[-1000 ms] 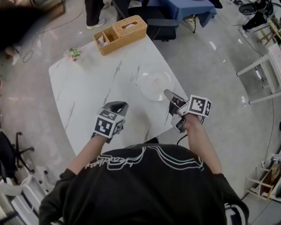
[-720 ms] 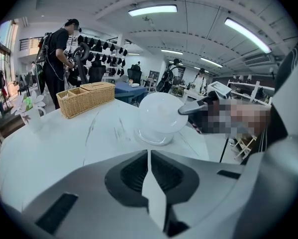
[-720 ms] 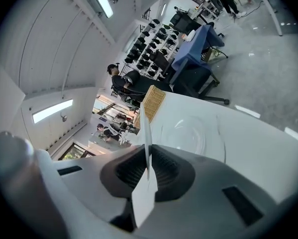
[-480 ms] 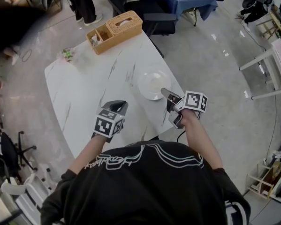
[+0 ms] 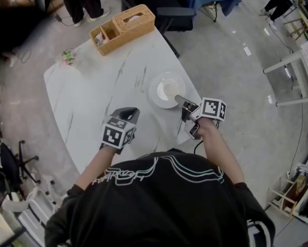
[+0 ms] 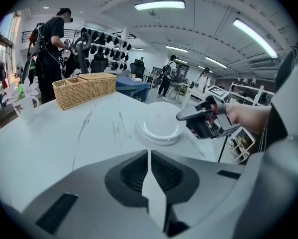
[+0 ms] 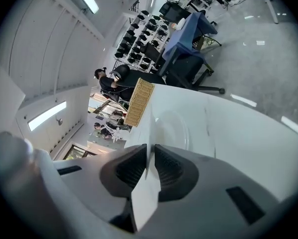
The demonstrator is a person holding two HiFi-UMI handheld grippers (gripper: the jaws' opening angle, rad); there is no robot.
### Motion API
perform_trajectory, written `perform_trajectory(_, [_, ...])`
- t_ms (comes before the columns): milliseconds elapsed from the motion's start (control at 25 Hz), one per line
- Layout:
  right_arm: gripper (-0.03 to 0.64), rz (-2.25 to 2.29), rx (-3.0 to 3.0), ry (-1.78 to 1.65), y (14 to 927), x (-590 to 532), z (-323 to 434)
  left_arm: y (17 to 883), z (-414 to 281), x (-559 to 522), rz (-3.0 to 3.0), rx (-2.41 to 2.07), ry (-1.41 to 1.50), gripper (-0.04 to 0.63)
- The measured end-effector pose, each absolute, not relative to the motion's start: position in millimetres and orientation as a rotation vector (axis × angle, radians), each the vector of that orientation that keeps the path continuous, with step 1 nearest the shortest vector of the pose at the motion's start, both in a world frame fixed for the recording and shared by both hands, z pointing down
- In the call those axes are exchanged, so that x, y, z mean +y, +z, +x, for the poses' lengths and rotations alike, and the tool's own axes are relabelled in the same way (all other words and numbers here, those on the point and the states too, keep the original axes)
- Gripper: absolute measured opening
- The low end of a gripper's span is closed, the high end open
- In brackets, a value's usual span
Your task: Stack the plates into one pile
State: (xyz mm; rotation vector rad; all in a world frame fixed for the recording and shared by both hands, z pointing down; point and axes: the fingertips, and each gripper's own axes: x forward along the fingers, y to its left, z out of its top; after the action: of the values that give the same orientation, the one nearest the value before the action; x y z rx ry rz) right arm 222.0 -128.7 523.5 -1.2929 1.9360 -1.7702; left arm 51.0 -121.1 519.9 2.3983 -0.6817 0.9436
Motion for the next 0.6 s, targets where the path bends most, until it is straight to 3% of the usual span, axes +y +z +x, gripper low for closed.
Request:
perform_trajectory(120, [0.057,-1.333,1.986,-1.766,528.5,-128.9,222.9,524.5,54.8,-122.3,2.395,-0.672,0.946,0.038])
perform_trajectory(320, [0.208,-1.308,2.154,-1.724,523.3,-129.3,216.1,528.9,57.5,-124.9,2.389,-0.660,0.951,0.038])
perform_trajectory(600, [0.285,-1.325,2.538,-1.693,531.5,-117.3,203.9,533.7,59.3,-122.7,2.387,-0.651,0.954,0.038])
